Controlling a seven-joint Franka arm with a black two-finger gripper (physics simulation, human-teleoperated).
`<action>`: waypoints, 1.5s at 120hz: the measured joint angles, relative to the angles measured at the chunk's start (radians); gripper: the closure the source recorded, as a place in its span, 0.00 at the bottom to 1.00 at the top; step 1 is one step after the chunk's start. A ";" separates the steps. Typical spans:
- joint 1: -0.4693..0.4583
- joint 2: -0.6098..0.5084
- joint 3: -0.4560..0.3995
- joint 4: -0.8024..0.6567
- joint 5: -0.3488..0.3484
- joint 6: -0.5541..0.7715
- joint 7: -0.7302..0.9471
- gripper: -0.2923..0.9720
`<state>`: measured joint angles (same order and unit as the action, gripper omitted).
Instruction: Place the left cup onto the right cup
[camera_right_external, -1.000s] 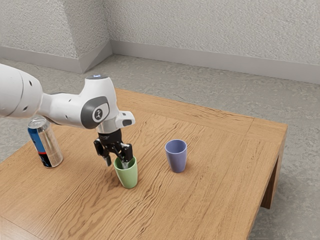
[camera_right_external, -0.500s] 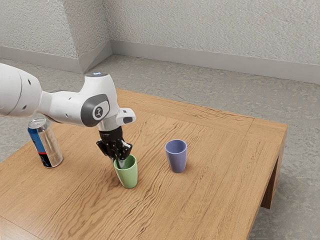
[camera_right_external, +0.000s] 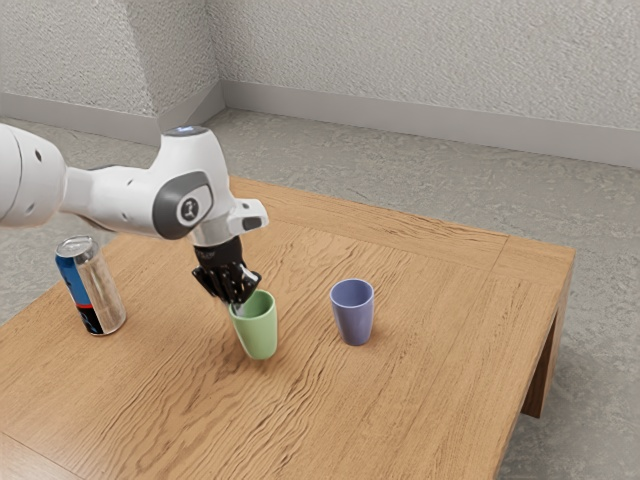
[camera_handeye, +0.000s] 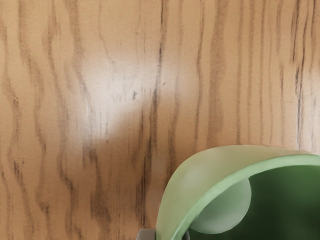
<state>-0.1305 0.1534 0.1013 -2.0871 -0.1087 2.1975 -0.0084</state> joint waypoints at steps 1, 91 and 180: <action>0.000 -0.003 0.000 0.002 0.001 -0.002 0.000 0.85; -0.025 -0.004 -0.009 0.299 0.037 -0.266 -0.005 0.85; -0.104 0.161 -0.043 0.532 0.038 -0.318 -0.007 0.85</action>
<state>-0.2347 0.3144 0.0579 -1.5554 -0.0703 1.8800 -0.0152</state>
